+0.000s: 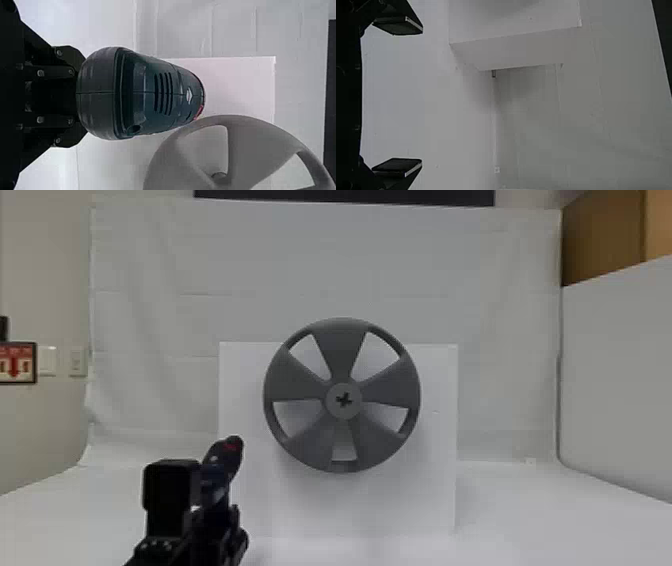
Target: Grasp the drill and bring into the middle of wheel
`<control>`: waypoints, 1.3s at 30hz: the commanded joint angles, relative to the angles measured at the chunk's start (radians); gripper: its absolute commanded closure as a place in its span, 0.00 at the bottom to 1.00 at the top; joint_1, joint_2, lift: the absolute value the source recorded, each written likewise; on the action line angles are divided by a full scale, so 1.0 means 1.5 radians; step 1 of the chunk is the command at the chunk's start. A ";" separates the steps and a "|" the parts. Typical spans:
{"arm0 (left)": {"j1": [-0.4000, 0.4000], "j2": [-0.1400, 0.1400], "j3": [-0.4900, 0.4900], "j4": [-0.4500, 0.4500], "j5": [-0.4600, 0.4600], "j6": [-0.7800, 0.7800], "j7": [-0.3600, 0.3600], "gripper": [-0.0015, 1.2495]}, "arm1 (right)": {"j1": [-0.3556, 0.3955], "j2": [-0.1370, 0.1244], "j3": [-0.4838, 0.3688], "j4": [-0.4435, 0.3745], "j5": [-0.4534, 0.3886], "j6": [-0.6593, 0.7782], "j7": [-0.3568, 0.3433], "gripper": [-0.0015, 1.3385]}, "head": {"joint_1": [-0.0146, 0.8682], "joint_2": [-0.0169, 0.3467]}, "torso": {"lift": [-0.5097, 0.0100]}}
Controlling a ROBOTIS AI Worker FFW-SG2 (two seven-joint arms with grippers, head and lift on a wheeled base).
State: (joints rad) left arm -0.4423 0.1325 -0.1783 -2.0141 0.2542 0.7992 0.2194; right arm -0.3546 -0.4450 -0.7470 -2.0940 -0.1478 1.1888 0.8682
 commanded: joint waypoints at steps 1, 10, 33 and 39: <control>-0.004 0.000 0.005 0.022 0.007 0.000 0.000 0.98 | 0.000 0.000 0.002 0.001 0.000 0.000 0.000 0.10 | 0.02 0.05 | 0.20; -0.004 -0.001 0.010 0.049 0.015 -0.019 0.000 0.98 | 0.000 0.000 0.004 0.002 0.001 0.000 0.000 0.10 | 0.02 0.05 | 0.20; 0.002 -0.001 0.002 0.085 0.005 -0.059 0.000 0.97 | -0.001 0.003 0.007 0.003 0.003 0.000 0.000 0.10 | 0.02 0.05 | 0.20; 0.004 -0.001 0.001 0.091 -0.006 -0.068 0.000 0.97 | -0.001 0.005 0.006 0.004 0.004 0.000 0.000 0.10 | 0.02 0.05 | 0.20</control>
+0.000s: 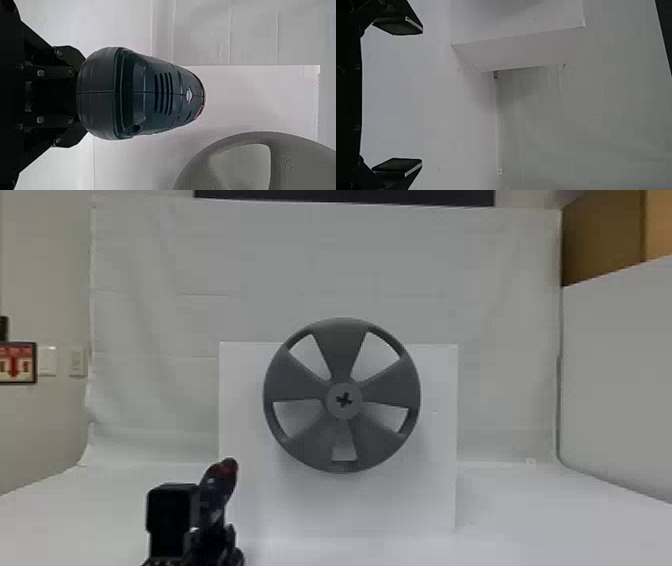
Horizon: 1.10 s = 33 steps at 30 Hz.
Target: Grasp the drill and bring into the middle of wheel
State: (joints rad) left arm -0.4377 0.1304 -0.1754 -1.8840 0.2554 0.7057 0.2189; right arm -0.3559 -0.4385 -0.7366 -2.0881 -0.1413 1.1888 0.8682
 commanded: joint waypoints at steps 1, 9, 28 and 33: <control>0.001 0.000 -0.001 0.005 -0.007 -0.007 0.000 0.97 | 0.000 0.001 -0.001 0.000 0.000 0.000 0.000 0.10 | 0.02 0.05 | 0.20; 0.001 -0.001 0.001 0.014 -0.004 -0.009 0.000 0.93 | 0.000 0.002 0.000 0.000 0.000 0.000 0.000 0.10 | 0.02 0.05 | 0.20; 0.005 -0.005 0.007 0.042 -0.002 -0.034 0.019 0.44 | -0.001 0.003 0.000 0.000 0.000 0.000 0.000 0.10 | 0.02 0.05 | 0.20; 0.005 -0.005 0.009 0.046 -0.003 -0.034 0.021 0.37 | -0.001 0.004 0.003 0.002 0.000 0.000 0.000 0.10 | 0.02 0.05 | 0.20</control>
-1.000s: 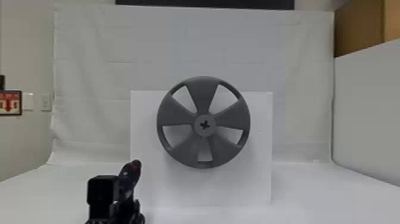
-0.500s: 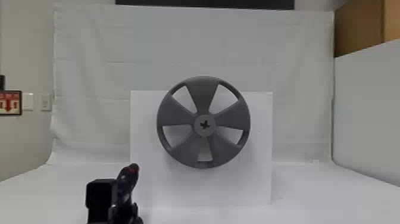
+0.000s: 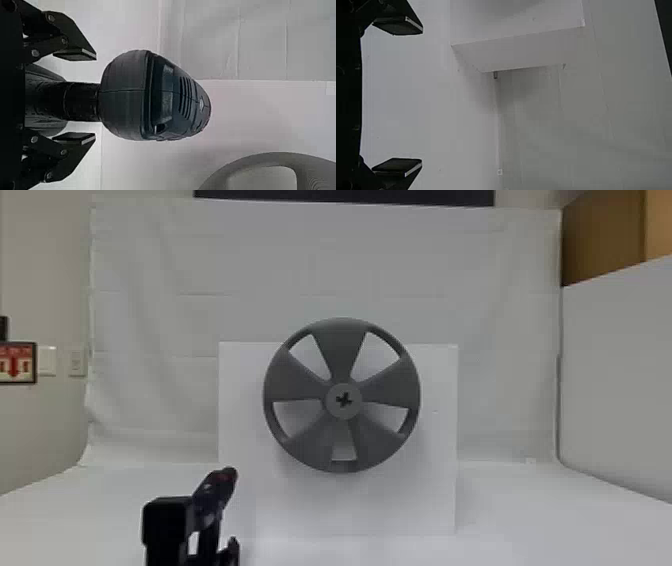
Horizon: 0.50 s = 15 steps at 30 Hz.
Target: Grasp the drill and bring into the middle of wheel
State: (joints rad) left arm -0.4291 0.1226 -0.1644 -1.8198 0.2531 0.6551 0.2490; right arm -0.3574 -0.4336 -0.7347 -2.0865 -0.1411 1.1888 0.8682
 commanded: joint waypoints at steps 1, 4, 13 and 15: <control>0.001 -0.001 0.001 0.003 -0.001 0.000 0.001 0.35 | 0.000 0.001 0.002 0.001 0.000 0.000 0.000 0.10 | 0.02 0.05 | 0.20; 0.000 -0.001 0.001 0.004 -0.001 0.000 0.001 0.23 | 0.000 0.001 0.002 0.001 0.000 -0.001 0.000 0.10 | 0.02 0.05 | 0.20; 0.002 0.000 0.005 0.005 0.008 0.000 -0.001 0.00 | 0.000 0.001 0.001 0.002 0.000 0.000 0.000 0.10 | 0.02 0.05 | 0.20; 0.002 0.000 0.008 0.005 0.009 -0.001 -0.012 0.00 | 0.001 0.001 0.001 0.002 0.000 0.000 0.000 0.10 | 0.02 0.05 | 0.20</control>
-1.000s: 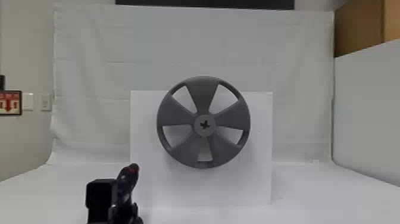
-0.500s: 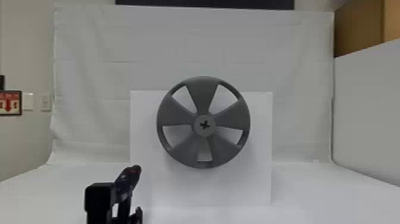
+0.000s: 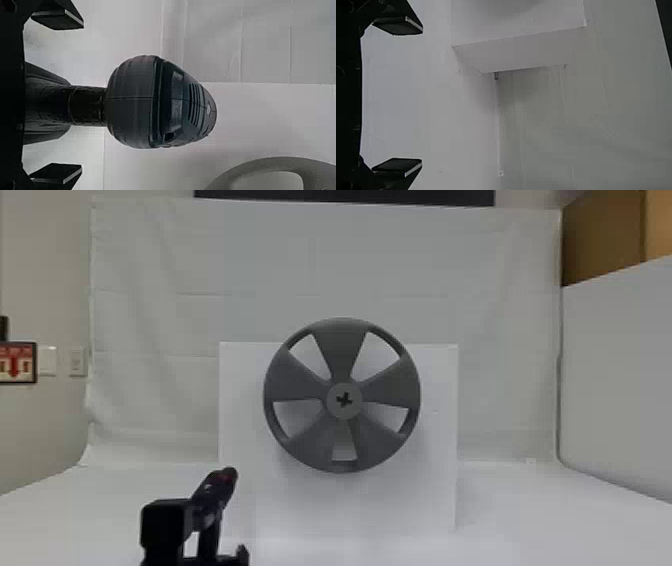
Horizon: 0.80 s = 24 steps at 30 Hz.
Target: Grasp the drill and bring into the middle of wheel
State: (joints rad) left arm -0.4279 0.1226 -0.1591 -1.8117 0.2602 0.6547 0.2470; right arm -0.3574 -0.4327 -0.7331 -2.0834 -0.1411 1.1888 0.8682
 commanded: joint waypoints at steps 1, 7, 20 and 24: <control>0.001 0.000 0.009 -0.001 0.004 -0.001 -0.016 0.00 | 0.001 0.000 0.000 0.000 0.000 0.000 0.000 0.10 | 0.02 0.05 | 0.20; -0.002 0.000 0.035 -0.001 -0.003 -0.001 -0.089 0.00 | 0.001 0.000 -0.001 0.000 0.000 0.000 0.000 0.10 | 0.02 0.05 | 0.20; -0.011 0.001 0.123 -0.001 -0.054 0.000 -0.316 0.00 | 0.006 0.000 -0.006 0.000 0.000 0.000 0.000 0.10 | 0.02 0.05 | 0.20; -0.019 0.003 0.151 0.000 -0.088 0.011 -0.398 0.00 | 0.007 0.000 -0.006 0.000 0.000 0.000 0.000 0.10 | 0.02 0.05 | 0.20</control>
State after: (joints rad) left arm -0.4453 0.1247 0.0270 -1.8131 0.1766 0.6569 -0.2799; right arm -0.3482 -0.4326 -0.7422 -2.0831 -0.1411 1.1888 0.8682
